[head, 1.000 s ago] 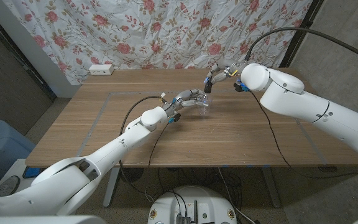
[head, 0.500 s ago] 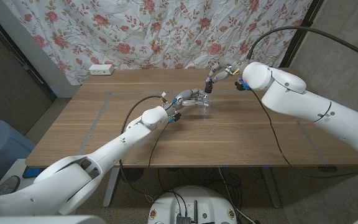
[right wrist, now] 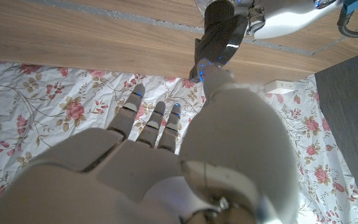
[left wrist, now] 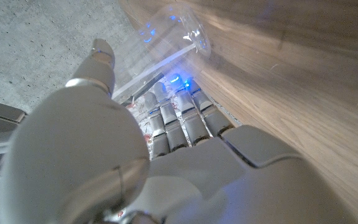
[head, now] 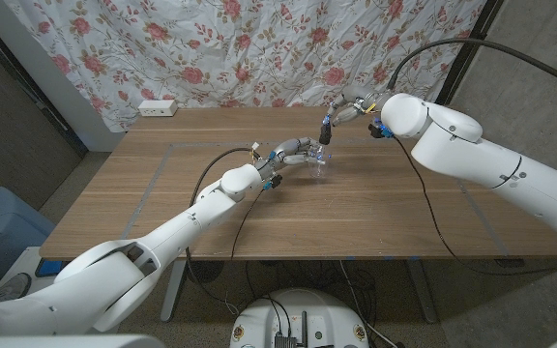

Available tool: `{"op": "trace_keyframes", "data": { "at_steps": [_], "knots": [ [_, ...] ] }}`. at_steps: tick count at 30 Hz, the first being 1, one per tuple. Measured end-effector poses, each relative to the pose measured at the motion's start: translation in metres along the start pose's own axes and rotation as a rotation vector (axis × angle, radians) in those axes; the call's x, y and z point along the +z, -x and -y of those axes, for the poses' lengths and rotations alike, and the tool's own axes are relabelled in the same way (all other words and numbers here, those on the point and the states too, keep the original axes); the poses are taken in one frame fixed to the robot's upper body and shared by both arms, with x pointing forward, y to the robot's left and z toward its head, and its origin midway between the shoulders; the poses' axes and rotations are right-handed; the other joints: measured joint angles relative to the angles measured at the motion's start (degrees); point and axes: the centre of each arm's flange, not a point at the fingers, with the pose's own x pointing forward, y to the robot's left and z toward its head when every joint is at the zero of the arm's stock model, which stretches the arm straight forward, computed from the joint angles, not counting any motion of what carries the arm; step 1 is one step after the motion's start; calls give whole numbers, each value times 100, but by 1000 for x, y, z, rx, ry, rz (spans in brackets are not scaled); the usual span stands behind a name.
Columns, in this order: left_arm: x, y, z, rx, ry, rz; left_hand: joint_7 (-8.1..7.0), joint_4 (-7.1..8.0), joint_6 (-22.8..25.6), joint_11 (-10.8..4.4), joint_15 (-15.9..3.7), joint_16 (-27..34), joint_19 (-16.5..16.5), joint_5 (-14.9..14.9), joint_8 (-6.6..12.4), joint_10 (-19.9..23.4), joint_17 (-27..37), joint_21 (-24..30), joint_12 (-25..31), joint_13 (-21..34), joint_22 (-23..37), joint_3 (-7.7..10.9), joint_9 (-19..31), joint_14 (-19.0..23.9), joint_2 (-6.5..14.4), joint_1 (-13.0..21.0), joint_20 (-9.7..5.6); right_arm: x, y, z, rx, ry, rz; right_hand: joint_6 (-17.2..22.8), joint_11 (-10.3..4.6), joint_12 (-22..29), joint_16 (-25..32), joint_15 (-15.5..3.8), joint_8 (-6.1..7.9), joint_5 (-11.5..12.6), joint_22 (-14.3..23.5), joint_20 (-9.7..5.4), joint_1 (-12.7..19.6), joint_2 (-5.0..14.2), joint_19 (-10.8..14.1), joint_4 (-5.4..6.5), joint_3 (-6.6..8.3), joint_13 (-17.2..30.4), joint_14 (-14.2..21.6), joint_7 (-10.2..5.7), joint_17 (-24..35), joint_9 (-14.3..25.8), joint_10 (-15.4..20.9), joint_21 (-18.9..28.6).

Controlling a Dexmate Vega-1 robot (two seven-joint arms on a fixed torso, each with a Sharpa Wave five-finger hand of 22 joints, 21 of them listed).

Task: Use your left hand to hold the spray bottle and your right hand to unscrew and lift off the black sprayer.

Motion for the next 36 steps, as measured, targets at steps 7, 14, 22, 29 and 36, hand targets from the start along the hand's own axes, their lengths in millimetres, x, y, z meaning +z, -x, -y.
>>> {"op": "trace_keyframes", "data": {
  "at_steps": [7,14,22,29,36],
  "knots": [
    [0,0,0,0,-2,0,0,0,0,0,0,0,0,-5,0,0,0,0,-7,0,0,0,0,0,0,0,0,0,6,9,-15,-10,4,-185,27,-45,0,12,-109,0,0,0,-2,-1,1,86,-86,0,-73,18,27,-52,-89,0],
    [2,0,0,0,-5,4,0,1,0,0,0,0,0,-16,0,0,-1,0,-19,1,0,0,1,0,0,0,0,0,10,14,-20,-18,6,-535,171,-93,0,154,-321,-46,0,125,-588,-127,2,275,-370,0,-110,63,27,-106,-166,1],
    [2,1,0,0,-7,3,-1,5,-1,0,0,0,0,-16,0,0,-2,0,-28,1,0,-5,1,-1,0,0,0,0,12,17,-17,-22,8,-908,310,-93,-40,333,-520,-122,0,261,-1107,-230,13,393,-616,-2,-99,313,6,-133,-244,1],
    [2,2,1,0,-10,3,-1,6,-1,0,0,0,0,4,0,0,-2,0,-16,35,0,-5,-13,0,0,0,0,1,14,19,-12,-7,10,-1211,473,-144,-85,473,-665,-221,0,406,-1579,-341,69,490,-808,-2,-141,496,-31,-159,-345,1],
    [3,2,1,1,-12,3,-1,6,-1,-1,0,0,0,5,0,0,-3,0,-16,35,0,-6,-18,-1,0,0,0,2,15,20,-13,18,23,-1486,583,-144,-133,590,-796,-339,0,494,-2046,-371,104,598,-963,1,-152,771,-43,-149,-412,24]
  ]
}}
